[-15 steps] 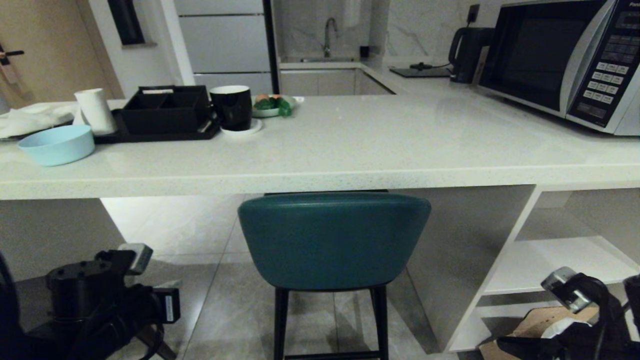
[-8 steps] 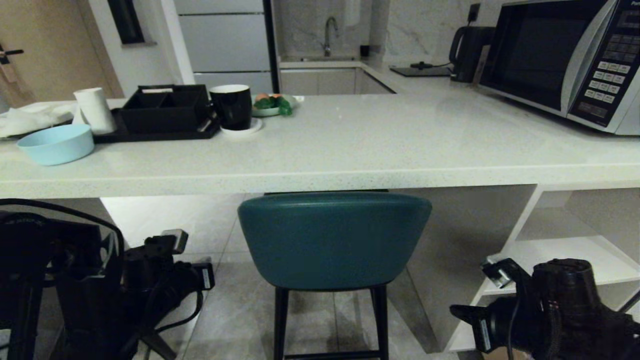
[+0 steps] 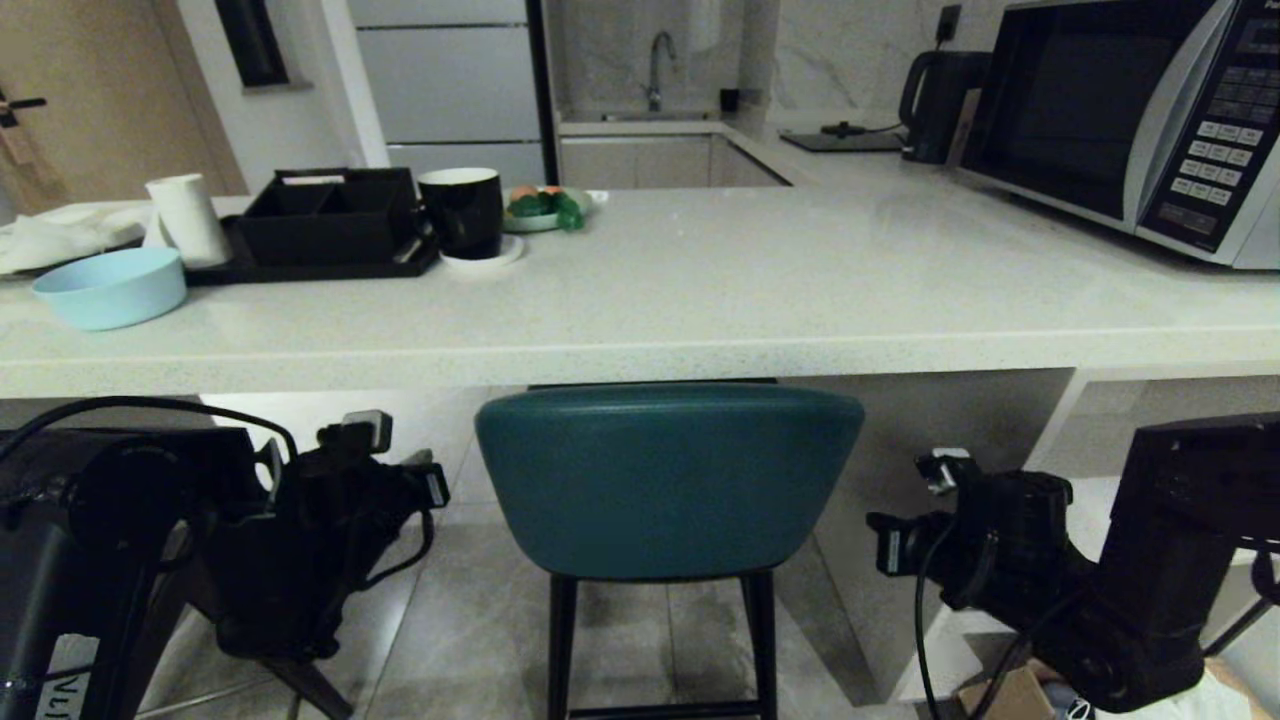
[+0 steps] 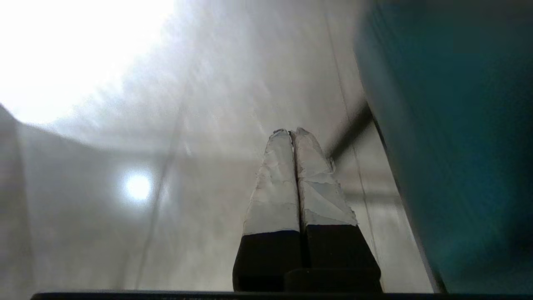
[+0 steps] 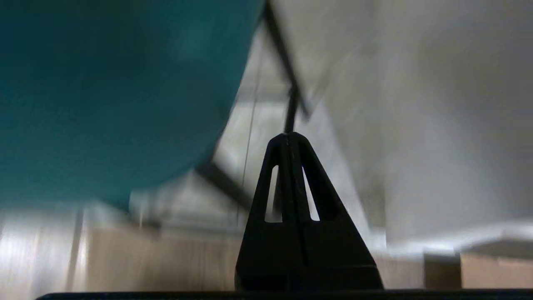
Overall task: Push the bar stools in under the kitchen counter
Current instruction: Pull the blue chair out from under the dining table
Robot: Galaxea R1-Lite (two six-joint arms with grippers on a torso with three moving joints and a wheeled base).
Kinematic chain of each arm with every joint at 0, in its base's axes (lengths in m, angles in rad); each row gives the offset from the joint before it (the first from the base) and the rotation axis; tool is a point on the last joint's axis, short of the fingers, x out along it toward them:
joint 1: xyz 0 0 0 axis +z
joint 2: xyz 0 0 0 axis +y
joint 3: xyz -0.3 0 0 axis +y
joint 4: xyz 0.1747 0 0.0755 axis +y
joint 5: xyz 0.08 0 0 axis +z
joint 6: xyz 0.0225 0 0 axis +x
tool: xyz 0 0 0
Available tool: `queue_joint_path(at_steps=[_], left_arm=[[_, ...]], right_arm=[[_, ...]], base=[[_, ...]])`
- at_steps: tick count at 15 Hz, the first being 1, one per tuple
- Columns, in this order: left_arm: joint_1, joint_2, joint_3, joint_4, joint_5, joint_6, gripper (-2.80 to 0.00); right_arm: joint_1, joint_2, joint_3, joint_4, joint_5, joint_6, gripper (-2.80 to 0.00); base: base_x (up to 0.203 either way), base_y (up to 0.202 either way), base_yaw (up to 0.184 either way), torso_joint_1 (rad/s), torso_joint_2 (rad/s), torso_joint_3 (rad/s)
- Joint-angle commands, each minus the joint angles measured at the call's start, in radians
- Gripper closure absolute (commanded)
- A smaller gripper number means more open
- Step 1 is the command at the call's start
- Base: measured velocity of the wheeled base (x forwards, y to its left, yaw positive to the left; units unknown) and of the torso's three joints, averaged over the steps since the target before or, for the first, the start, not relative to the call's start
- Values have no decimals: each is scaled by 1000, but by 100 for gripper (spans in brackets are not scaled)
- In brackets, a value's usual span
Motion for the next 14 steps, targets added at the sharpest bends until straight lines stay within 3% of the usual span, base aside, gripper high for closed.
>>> queue_joint_path(at_steps=[1,7,14], left_arm=[[-12,23,-73,-9,36,-2,0],[-30,45,-194,-8,55,-1,0],[-66,52,-335,110,63,-1,0]], right_arm=[[-5,69,-119,0,-45,47,0],[-15,184,-369,36,-65,77,0],[-18,251,-635,183,-104,79,0]], base=[[0,0,0,0,0,0],[0,0,0,0,0,0],[0,0,0,0,0,0]])
